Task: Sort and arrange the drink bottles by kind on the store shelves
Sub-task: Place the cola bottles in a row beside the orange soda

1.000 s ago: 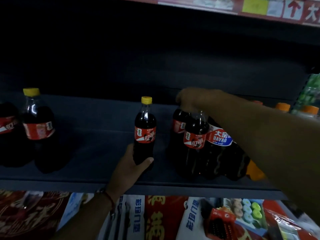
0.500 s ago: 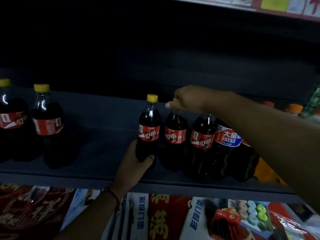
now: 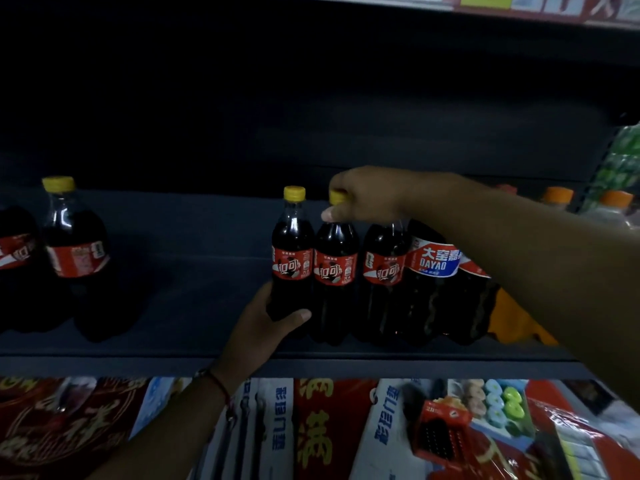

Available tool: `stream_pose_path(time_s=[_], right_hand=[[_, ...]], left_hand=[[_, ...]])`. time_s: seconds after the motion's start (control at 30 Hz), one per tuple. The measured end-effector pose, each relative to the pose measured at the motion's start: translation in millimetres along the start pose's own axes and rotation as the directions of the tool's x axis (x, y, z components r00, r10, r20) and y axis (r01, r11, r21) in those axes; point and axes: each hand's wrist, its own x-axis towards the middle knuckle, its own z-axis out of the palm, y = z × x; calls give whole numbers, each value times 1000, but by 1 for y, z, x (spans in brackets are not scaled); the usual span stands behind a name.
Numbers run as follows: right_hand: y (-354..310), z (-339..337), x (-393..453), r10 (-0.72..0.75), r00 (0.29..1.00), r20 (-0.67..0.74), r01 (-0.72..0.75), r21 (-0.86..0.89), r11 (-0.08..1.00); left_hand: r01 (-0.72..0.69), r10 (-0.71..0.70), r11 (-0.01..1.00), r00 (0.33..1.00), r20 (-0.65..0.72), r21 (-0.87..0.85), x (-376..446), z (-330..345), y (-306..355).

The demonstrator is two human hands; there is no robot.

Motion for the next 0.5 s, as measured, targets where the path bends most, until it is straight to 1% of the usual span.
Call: stream_pose_path(time_s=[0.13, 0.2, 0.23, 0.27, 0.3, 0.33, 0.5], right_hand=[[9, 2, -6, 10, 999, -37, -10, 11, 1000], [15, -2, -16, 61, 997, -46, -61, 11, 998], [19, -2, -22, 95, 994, -57, -97, -30, 995], [23, -1, -27, 124, 990, -65, -131, -108, 985], [28, 1, -31, 140, 988, -61, -149, -184, 972], [31, 6, -35, 138, 989, -51, -146, -217, 965], [39, 17, -42, 76, 992, -97, -87, -118, 989]], left_hand=[[-12, 12, 1000, 1000, -20, 12, -5, 6, 6], [-44, 44, 999, 999, -18, 15, -7, 7, 5], [-67, 67, 998, 997, -29, 11, -7, 8, 4], [-79, 80, 997, 995, -54, 16, -8, 10, 2], [-79, 81, 996, 993, -80, 30, -9, 13, 2], [-75, 80, 996, 992, -101, 47, -12, 18, 4], [-106, 128, 987, 974, -188, 119, -25, 48, 12]])
